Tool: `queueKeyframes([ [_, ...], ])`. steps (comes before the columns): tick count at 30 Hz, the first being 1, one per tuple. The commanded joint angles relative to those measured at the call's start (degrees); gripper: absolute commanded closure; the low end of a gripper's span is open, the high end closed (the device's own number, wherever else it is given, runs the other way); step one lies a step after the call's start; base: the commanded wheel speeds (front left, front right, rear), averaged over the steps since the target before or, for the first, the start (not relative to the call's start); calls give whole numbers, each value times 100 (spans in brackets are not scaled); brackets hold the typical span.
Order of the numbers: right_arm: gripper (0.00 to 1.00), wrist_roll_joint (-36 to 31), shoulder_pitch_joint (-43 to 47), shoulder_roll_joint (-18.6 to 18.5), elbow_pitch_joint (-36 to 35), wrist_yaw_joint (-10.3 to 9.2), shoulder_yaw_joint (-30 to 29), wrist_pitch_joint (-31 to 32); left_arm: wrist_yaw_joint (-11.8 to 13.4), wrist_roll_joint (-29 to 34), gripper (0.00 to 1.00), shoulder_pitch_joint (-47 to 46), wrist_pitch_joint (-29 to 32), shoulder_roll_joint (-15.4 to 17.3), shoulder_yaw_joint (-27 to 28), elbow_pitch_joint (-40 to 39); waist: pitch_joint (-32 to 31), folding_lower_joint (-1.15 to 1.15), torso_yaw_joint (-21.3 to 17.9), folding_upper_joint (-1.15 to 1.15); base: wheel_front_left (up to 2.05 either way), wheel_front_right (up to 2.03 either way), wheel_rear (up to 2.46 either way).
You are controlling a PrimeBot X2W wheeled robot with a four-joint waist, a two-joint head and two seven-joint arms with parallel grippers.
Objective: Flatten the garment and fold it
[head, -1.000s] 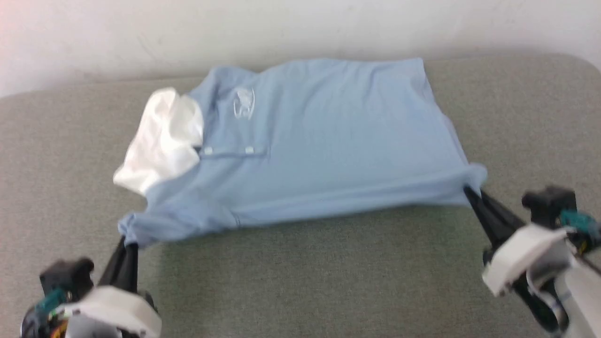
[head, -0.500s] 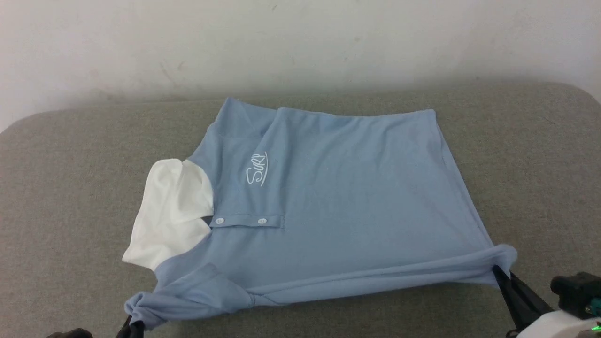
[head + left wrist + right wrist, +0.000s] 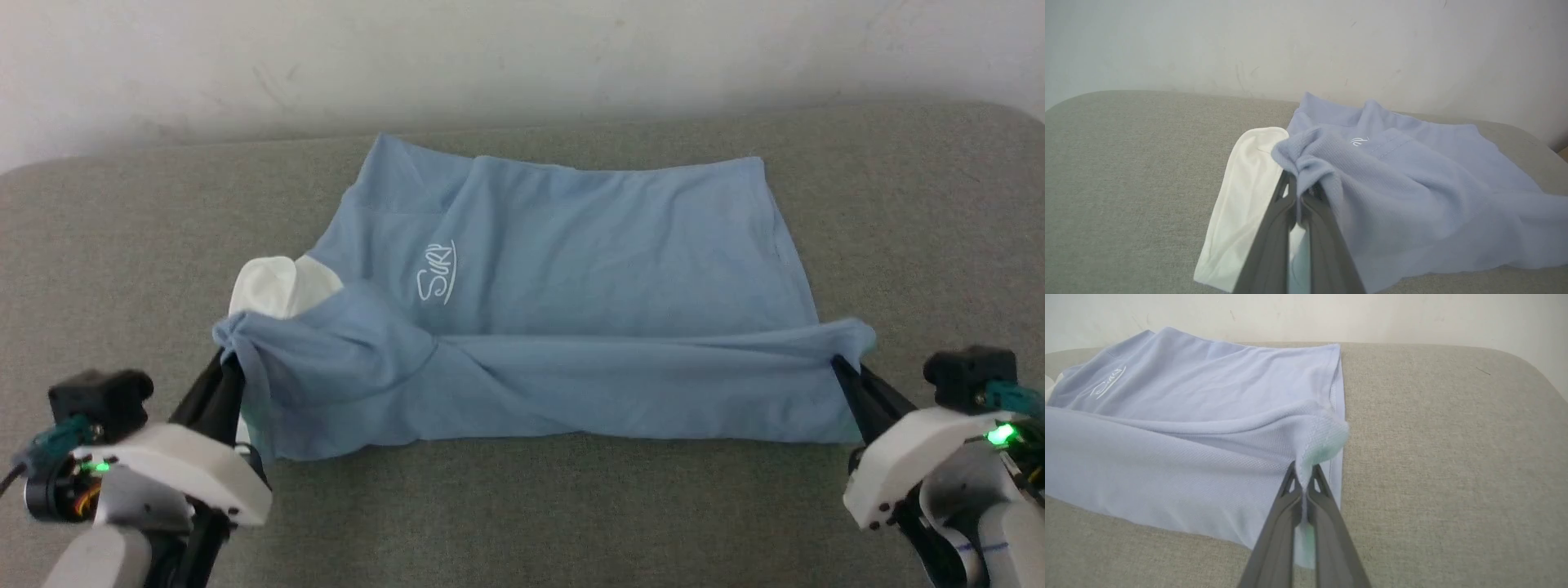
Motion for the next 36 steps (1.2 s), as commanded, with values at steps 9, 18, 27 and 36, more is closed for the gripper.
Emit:
queueKeyframes([
  [9,93,49,-1267,-70,1570,-14,563,-202,-705,-111,100,-1508,-28,-269,-400,2060,472,-1,-122,-1,0,0,0],
  [18,0,67,-1584,-30,2388,-14,783,-1130,-1019,-204,0,-1760,-324,-509,-529,2997,370,-1,-103,-1,0,0,0],
  [27,0,-3,-882,-27,1411,-14,599,-1588,-884,-368,0,-1347,-84,-98,-300,2507,-74,-1,-33,-1,0,0,0],
  [36,0,-297,-183,92,-46,-14,378,-1084,-853,-753,0,-919,1284,580,-302,1586,-259,-1,-142,-1,0,0,0],
])
